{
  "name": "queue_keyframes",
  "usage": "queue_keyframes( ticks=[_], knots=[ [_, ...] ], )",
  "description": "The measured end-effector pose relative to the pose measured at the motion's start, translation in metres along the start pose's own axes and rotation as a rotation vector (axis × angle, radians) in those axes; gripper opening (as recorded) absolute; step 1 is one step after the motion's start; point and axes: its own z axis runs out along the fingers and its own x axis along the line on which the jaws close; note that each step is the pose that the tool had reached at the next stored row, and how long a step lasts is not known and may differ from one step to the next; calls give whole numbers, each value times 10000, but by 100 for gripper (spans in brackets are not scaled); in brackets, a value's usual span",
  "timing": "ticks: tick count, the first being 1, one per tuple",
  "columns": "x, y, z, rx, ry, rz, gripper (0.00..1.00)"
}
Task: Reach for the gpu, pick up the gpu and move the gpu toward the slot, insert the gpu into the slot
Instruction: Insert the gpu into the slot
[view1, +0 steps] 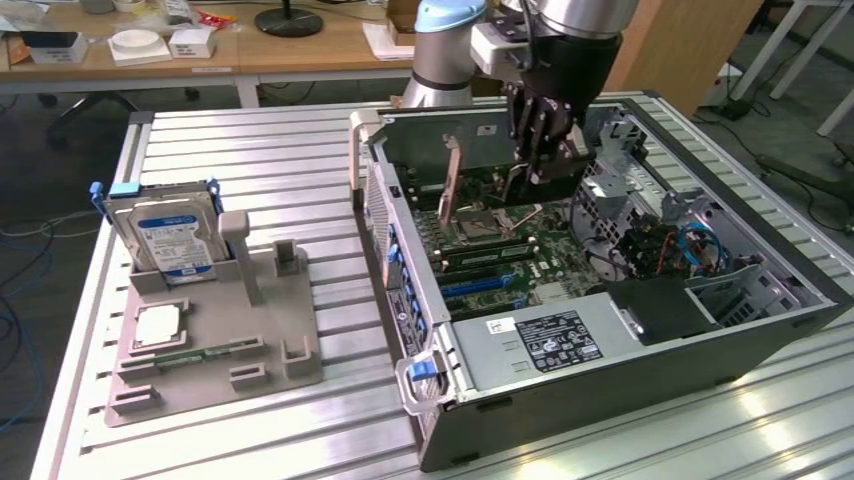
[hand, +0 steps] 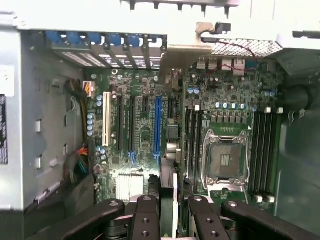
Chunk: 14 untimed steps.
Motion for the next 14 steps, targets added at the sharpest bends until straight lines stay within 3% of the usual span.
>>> queue_keyframes(
  ticks=[14],
  knots=[
    [1,20,139,2,8,104,27]
  ],
)
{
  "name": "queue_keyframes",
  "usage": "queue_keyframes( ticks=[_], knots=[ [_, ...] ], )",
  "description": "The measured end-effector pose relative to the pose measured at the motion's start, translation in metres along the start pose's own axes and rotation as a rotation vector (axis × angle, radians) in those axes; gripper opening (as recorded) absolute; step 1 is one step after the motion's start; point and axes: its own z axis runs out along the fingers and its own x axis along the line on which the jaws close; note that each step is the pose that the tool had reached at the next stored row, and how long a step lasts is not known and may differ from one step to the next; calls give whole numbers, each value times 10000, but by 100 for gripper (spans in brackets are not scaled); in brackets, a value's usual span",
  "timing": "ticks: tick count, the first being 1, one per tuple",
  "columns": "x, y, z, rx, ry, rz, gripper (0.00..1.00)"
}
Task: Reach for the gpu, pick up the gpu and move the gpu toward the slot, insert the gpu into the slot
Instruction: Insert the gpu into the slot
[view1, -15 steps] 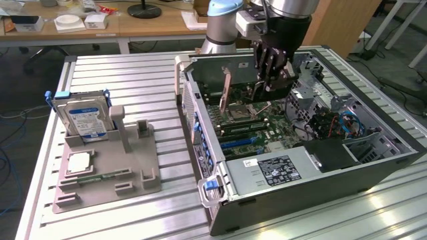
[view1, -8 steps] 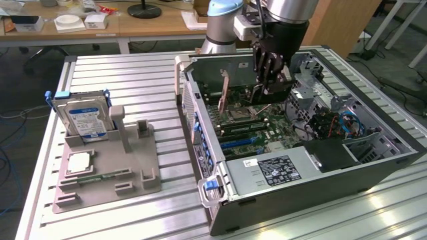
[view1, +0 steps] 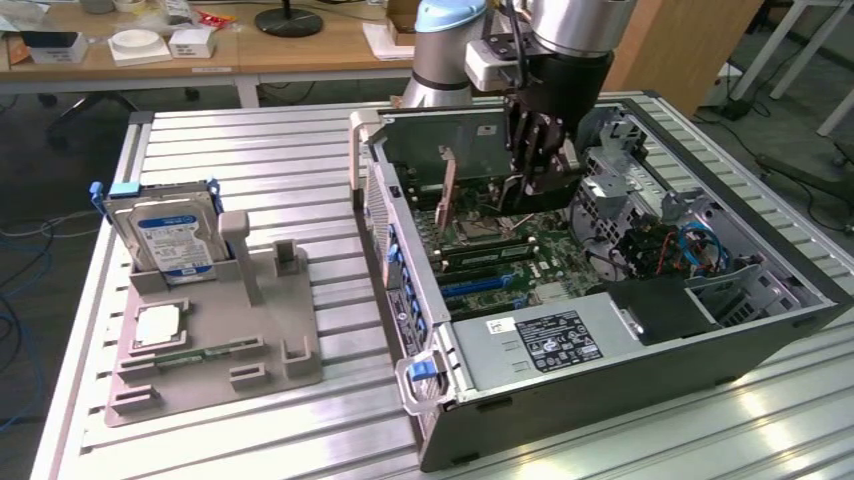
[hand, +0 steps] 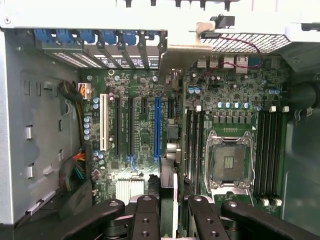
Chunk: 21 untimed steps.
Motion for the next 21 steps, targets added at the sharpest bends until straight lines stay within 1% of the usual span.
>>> queue_keyframes(
  ticks=[5,10,14,18,21],
  knots=[
    [1,23,37,-1,1,-4,27],
    [4,32,106,-1,1,-1,27],
    [5,82,141,0,1,-2,27],
    [10,87,178,-2,2,-4,27],
    [41,87,202,-2,1,-4,27]
  ],
)
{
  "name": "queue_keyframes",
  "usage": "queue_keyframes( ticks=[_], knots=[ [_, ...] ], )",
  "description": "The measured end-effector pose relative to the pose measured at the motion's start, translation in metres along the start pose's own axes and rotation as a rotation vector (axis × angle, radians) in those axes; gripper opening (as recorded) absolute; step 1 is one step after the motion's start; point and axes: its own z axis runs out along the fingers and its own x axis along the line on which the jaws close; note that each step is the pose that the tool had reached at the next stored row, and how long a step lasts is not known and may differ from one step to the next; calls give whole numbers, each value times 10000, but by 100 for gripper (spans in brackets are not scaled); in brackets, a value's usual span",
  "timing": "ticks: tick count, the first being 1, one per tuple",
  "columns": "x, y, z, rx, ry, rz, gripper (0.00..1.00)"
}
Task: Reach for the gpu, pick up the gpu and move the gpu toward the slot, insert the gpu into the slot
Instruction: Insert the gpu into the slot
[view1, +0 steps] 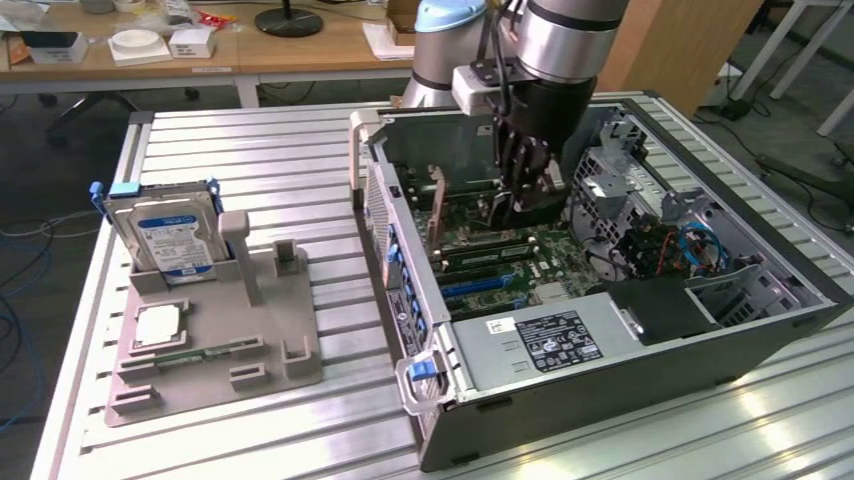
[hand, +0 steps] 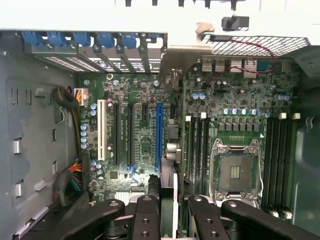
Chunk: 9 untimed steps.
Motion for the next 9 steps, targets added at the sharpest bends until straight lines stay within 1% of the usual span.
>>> queue_keyframes(
  ticks=[9],
  knots=[
    [120,0,33,2,-1,1,27]
  ],
)
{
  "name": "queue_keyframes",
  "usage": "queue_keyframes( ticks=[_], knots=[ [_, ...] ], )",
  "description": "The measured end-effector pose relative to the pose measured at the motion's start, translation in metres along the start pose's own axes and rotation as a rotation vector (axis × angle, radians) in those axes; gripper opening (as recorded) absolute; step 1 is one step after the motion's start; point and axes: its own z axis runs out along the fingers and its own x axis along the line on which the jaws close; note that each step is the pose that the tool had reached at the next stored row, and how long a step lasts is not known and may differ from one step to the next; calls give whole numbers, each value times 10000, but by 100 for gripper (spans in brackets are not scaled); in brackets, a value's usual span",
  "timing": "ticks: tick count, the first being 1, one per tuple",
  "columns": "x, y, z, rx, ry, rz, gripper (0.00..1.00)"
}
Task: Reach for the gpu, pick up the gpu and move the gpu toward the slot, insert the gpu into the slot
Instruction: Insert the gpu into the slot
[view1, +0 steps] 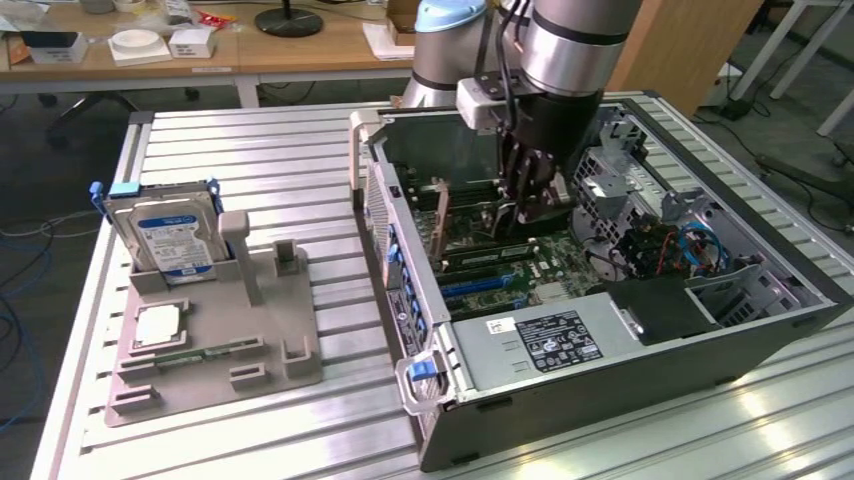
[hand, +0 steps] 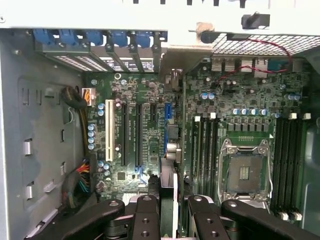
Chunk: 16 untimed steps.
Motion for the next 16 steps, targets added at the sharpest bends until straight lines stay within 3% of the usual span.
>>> queue_keyframes(
  ticks=[16],
  knots=[
    [28,35,45,-1,0,-2,27]
  ],
)
